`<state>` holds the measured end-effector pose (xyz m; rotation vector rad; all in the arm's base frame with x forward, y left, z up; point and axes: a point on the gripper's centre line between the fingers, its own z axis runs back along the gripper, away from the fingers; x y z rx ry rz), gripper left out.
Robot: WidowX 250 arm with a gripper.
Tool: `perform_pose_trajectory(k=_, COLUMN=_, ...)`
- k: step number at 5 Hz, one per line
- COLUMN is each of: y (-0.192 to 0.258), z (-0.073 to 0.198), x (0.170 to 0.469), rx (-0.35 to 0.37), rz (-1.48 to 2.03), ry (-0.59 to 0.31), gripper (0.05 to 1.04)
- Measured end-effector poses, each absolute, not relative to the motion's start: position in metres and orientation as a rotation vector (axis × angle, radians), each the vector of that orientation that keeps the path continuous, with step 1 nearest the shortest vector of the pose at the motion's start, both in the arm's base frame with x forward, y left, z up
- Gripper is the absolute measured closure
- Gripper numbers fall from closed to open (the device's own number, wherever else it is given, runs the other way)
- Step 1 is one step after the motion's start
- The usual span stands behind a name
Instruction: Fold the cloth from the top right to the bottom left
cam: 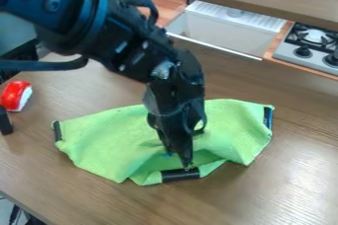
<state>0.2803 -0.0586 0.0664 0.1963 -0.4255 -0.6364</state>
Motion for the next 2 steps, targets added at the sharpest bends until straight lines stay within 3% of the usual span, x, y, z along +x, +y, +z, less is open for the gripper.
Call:
perform_pose_trajectory(k=1, y=-0.054, z=0.072, x=0.287, rx=0.13, rz=-0.615, ry=-0.352, gripper=0.334)
perform_pose_trajectory(k=2, y=-0.046, z=0.096, x=0.296, rx=0.029, rz=-0.617, ry=-0.294, gripper=0.1)
